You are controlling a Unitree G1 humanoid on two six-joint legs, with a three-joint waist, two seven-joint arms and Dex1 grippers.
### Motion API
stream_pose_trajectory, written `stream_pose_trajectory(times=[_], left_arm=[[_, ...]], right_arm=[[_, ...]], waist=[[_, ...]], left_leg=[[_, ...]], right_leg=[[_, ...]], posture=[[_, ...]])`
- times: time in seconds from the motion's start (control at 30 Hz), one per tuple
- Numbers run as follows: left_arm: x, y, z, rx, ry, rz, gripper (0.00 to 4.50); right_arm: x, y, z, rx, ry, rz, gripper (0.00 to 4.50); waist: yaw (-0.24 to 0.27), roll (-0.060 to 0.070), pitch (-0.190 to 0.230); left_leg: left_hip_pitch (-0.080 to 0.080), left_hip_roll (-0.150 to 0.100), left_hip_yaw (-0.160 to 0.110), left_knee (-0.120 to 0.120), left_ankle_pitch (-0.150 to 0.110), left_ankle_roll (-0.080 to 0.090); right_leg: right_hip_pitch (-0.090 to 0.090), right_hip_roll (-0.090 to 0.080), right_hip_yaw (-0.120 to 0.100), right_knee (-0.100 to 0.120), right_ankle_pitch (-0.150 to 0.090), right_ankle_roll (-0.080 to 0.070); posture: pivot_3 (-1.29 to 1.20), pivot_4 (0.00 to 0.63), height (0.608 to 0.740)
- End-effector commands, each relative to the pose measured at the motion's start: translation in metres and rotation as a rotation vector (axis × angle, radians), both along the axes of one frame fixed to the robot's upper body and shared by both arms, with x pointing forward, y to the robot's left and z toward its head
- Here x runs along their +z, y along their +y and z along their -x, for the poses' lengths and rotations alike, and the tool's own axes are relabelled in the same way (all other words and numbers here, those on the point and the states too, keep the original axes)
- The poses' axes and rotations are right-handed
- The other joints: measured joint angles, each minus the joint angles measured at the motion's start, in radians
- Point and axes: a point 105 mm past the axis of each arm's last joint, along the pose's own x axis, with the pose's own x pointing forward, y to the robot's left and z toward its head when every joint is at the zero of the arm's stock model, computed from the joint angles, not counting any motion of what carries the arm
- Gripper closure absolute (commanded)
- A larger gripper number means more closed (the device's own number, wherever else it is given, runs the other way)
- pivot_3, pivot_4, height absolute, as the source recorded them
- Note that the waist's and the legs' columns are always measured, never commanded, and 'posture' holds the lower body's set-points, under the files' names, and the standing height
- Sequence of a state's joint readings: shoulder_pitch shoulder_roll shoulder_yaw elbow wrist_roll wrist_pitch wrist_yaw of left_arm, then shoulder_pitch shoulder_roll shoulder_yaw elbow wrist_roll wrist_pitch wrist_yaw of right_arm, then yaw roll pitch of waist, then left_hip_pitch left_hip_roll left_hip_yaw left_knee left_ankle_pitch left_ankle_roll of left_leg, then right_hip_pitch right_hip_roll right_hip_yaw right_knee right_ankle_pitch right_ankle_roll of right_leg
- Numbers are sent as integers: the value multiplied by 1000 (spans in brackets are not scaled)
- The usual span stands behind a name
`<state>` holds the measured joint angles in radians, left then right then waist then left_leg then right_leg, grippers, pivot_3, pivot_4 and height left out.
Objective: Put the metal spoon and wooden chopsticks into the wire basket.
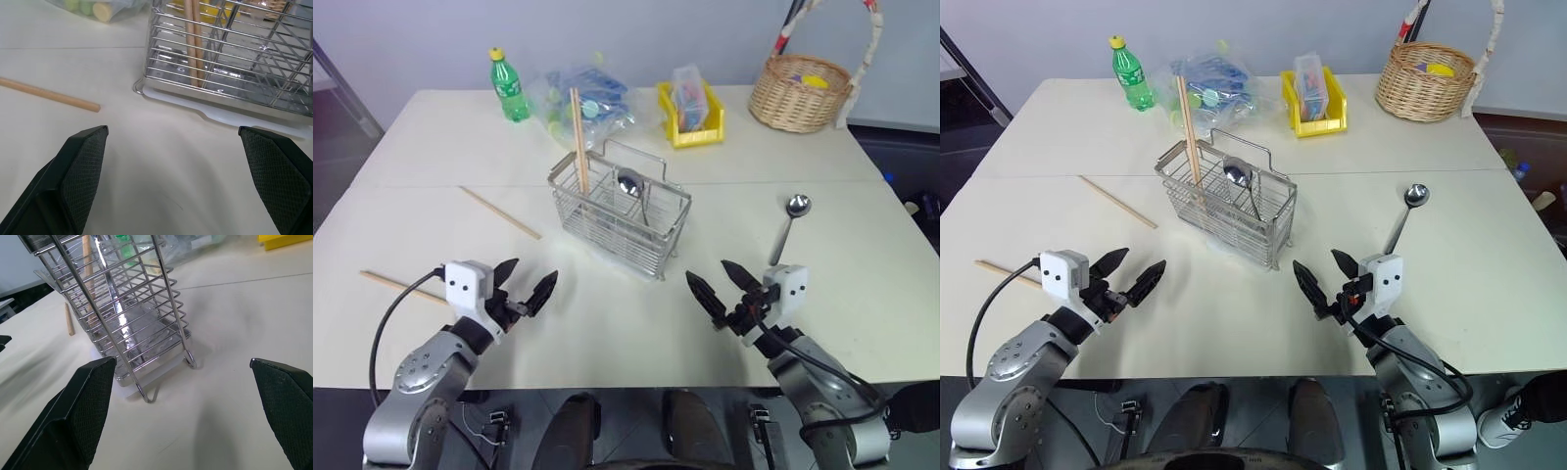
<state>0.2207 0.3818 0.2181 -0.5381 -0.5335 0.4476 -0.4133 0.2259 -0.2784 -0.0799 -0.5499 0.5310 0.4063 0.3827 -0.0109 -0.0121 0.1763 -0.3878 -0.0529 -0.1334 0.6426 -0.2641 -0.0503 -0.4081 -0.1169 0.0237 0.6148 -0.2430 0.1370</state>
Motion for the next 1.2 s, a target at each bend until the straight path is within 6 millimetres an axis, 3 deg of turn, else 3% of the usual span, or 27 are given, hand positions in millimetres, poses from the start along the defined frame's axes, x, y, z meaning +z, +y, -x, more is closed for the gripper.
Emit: stream_pose_trajectory(times=[0.03, 0.8, 1.1, 1.2], left_arm=[[8, 0, 0, -7, -44, -3, 37], [-6, 8, 1, -6, -34, -14, 37], [-3, 9, 1, -23, -45, -22, 37], [7, 2, 8, -122, -61, -13, 37]], right_arm=[[12, 3, 1, 9, -56, -2, 0], [10, 4, -4, 13, -57, 7, 0], [10, 5, -5, 15, -57, 8, 0], [10, 5, -7, 15, -59, 10, 0]], waist=[[0, 0, 0], [0, 0, 0], [0, 0, 0], [-1, 0, 0]], left_leg=[[0, 0, 0, 0, 0, 0], [0, 0, 0, 0, 0, 0], [0, 0, 0, 0, 0, 0], [0, 0, 0, 0, 0, 0]], right_leg=[[0, 0, 0, 0, 0, 0], [0, 0, 0, 0, 0, 0], [0, 0, 0, 0, 0, 0], [0, 0, 0, 0, 0, 0]], posture=[[0, 150, 740], [0, 150, 740], [0, 150, 740], [0, 150, 740]])
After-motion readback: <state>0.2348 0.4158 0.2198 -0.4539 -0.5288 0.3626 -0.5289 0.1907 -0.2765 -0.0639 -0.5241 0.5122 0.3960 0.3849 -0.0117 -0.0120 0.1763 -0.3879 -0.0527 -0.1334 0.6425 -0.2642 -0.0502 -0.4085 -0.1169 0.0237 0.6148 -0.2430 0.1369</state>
